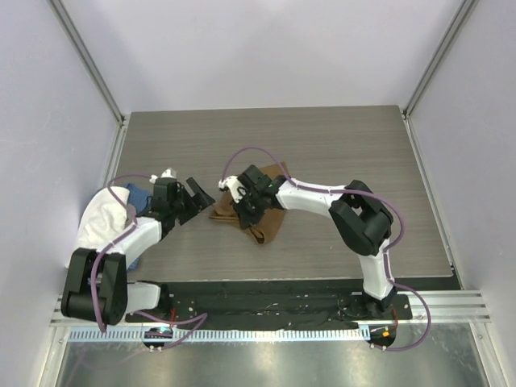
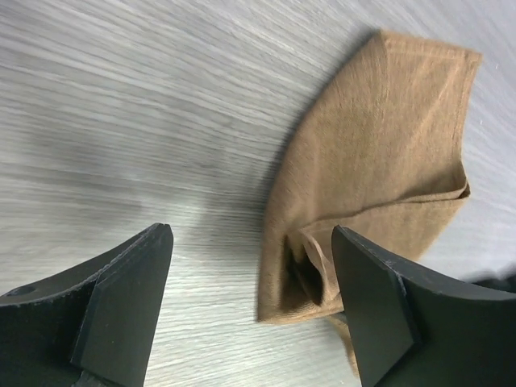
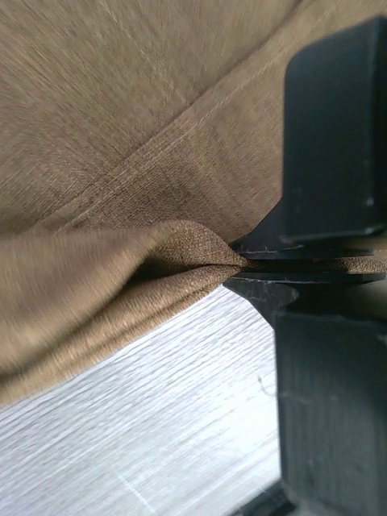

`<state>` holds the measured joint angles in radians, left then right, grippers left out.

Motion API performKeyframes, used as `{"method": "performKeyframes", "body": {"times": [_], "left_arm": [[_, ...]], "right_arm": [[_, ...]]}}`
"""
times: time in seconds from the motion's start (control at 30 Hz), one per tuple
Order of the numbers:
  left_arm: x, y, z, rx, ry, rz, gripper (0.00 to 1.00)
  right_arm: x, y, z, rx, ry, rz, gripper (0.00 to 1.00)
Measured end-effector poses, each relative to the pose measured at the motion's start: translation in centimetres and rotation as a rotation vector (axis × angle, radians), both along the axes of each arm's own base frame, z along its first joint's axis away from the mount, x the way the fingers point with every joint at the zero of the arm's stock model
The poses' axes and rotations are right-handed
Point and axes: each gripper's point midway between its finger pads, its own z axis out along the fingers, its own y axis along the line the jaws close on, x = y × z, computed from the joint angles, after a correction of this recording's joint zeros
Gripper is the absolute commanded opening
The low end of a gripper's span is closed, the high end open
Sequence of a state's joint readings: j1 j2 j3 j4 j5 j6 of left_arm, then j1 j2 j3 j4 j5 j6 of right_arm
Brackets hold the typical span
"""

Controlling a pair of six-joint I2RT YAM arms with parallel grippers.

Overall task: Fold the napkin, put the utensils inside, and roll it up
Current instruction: Roll the napkin with the utensil

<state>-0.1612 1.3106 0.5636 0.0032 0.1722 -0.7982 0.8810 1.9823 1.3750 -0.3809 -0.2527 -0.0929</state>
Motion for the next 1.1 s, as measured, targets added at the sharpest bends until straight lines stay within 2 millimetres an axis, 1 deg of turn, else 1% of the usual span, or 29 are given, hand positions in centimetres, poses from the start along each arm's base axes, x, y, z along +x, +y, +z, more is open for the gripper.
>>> {"method": "performKeyframes", "body": {"times": [0.13, 0.2, 0.4, 0.53, 0.6, 0.8, 0.87, 0.9, 0.97, 1.0, 1.07, 1.1], "left_arm": [[-0.6, 1.0, 0.6, 0.032, -0.055, 0.033, 0.85], [-1.0, 1.1, 0.5, 0.033, -0.082, 0.024, 0.85], [-2.2, 0.2, -0.1, 0.006, -0.111, -0.045, 0.84], [-2.8, -0.5, 0.0, -0.013, -0.136, -0.098, 0.87], [-3.4, -0.7, 0.4, -0.024, -0.166, -0.115, 0.88], [-4.4, -1.2, 2.4, -0.056, -0.266, -0.149, 0.89], [-4.7, -1.4, 2.5, -0.064, -0.278, -0.161, 0.87], [-4.9, -1.6, 2.3, -0.067, -0.274, -0.168, 0.84], [-5.1, -1.7, 1.5, -0.066, -0.248, -0.175, 0.81], [-5.3, -1.8, 1.1, -0.067, -0.231, -0.18, 0.76], [-5.4, -1.9, 0.2, -0.067, -0.2, -0.191, 0.74], [-5.5, -2.0, -0.1, -0.065, -0.19, -0.196, 0.7]], "right_arm": [[-0.4, -0.9, -1.4, 0.041, 0.17, -0.002, 0.01], [-0.3, -0.9, -1.4, 0.077, 0.232, -0.001, 0.01], [-0.1, -1.0, -1.6, 0.183, 0.448, -0.026, 0.01], [-0.1, -1.1, -1.7, 0.229, 0.562, -0.047, 0.01], [-0.1, -1.1, -1.7, 0.246, 0.605, -0.056, 0.01], [-0.2, -1.1, -1.8, 0.264, 0.662, -0.074, 0.01], [-0.2, -1.1, -1.8, 0.264, 0.668, -0.077, 0.01], [-0.2, -1.1, -1.8, 0.264, 0.671, -0.078, 0.01], [-0.2, -1.1, -1.8, 0.264, 0.674, -0.08, 0.01], [-0.2, -1.1, -1.8, 0.265, 0.677, -0.081, 0.01], [-0.2, -1.1, -1.8, 0.266, 0.684, -0.084, 0.01], [-0.2, -1.0, -1.8, 0.266, 0.688, -0.085, 0.01]]}}
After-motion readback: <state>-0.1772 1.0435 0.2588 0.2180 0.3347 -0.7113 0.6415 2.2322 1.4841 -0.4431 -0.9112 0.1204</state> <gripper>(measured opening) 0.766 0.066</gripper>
